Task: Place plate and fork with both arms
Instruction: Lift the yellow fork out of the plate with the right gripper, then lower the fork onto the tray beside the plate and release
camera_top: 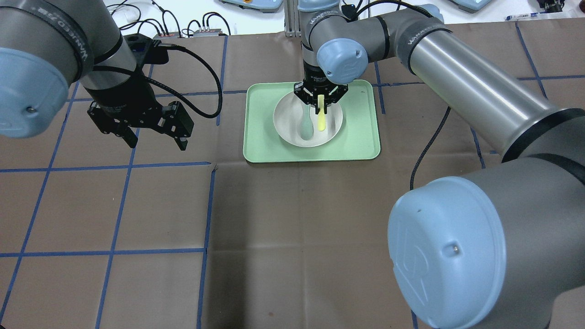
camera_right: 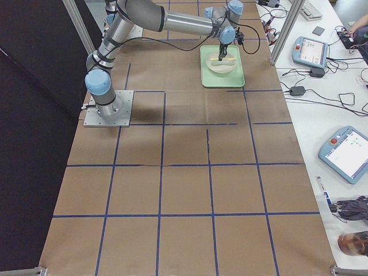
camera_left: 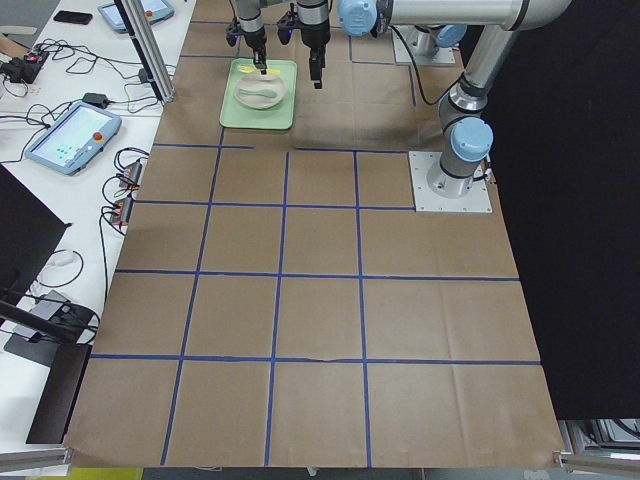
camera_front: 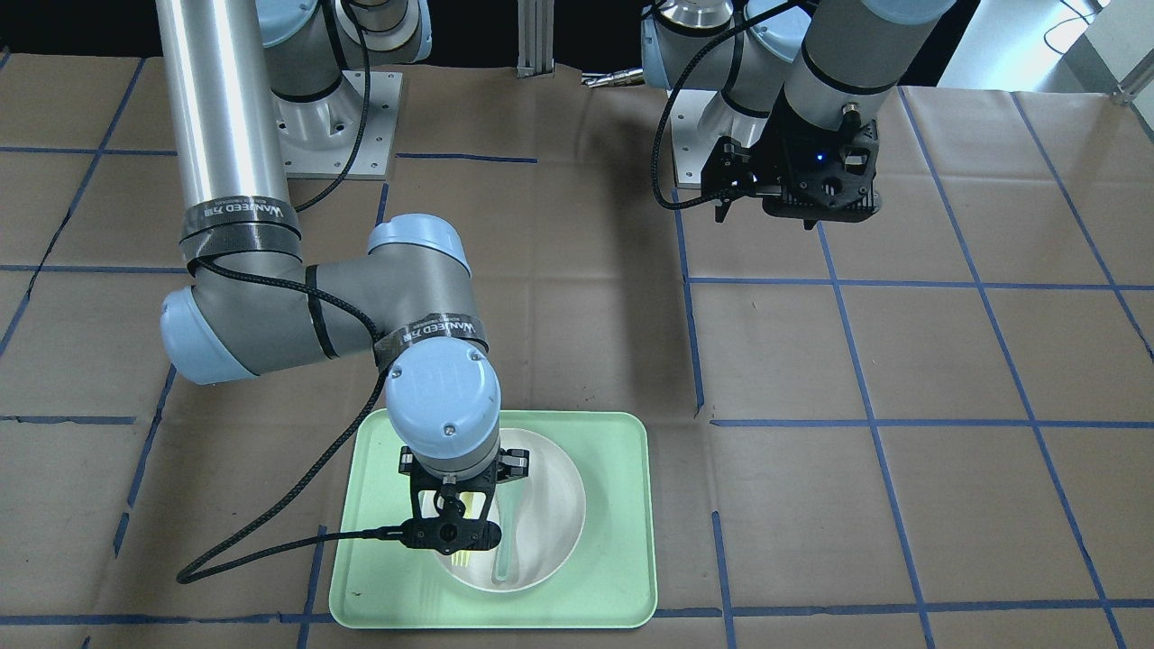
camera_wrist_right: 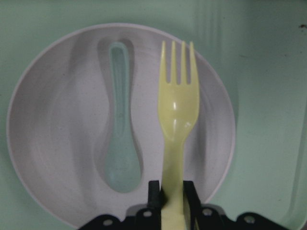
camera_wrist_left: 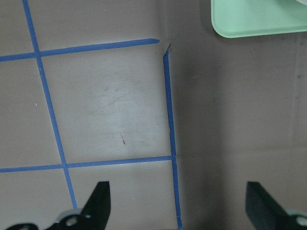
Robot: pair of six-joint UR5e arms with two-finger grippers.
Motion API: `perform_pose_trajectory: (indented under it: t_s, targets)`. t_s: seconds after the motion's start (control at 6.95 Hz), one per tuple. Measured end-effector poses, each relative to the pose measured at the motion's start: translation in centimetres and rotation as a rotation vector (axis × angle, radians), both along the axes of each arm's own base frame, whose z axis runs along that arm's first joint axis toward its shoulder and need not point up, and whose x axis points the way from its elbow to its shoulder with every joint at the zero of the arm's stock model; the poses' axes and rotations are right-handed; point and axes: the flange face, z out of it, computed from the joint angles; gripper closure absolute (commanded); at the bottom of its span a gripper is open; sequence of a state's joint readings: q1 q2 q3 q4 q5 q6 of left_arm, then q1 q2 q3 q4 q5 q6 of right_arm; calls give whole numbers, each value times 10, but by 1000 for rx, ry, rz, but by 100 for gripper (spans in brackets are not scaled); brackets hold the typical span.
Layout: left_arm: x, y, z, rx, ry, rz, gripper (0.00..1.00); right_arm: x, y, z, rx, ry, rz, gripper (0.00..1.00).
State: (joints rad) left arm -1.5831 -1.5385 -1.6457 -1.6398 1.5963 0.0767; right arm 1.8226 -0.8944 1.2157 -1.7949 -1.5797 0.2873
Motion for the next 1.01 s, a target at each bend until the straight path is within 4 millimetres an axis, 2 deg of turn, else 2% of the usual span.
perform_pose_trajectory:
  t_s: [0.29, 0.58, 0.72, 1.01]
  targets:
    - [0, 0, 0, 0, 0, 0, 1, -42, -12, 2, 8, 6, -20, 99]
    - [0, 0, -1, 2, -2, -2, 1, -81, -17, -8, 32, 6, -26, 99]
    - [0, 0, -2, 4, -1, -2, 1, -98, -18, -20, 51, 2, -27, 99]
    - [1, -1, -7, 11, 2, 2, 1, -111, -22, -56, 88, -6, -24, 98]
